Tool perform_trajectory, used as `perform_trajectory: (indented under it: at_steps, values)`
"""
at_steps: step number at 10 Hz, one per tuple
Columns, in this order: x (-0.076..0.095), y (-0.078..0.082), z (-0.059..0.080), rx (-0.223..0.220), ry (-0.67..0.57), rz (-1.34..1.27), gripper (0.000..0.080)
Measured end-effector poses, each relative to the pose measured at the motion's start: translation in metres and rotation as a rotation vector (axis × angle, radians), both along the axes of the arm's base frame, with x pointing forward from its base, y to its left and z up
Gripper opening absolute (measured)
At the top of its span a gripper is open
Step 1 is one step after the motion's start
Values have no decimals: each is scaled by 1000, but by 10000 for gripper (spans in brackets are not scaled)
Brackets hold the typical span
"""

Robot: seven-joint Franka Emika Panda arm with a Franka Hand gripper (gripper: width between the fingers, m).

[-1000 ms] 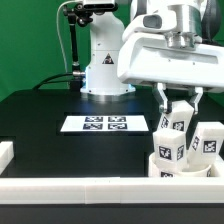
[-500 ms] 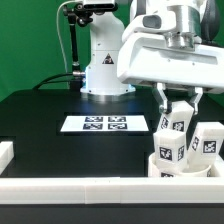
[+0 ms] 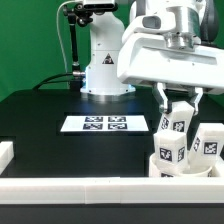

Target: Assemble stool

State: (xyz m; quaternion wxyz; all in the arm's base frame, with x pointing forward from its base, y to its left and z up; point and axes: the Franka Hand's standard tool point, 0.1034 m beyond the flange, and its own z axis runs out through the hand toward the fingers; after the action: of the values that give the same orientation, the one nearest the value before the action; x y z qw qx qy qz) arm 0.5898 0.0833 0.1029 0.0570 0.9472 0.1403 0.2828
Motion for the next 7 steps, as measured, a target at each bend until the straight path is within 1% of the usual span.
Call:
perform_trajectory:
  at_steps: [3, 4, 5, 7]
  values:
    - [-1, -1, -1, -2, -3, 3, 327]
    - [-5, -7, -4, -7, -13, 0, 327]
    - [-10, -7, -11, -11, -2, 2, 327]
    - [-11, -6, -13, -12, 1, 3, 327]
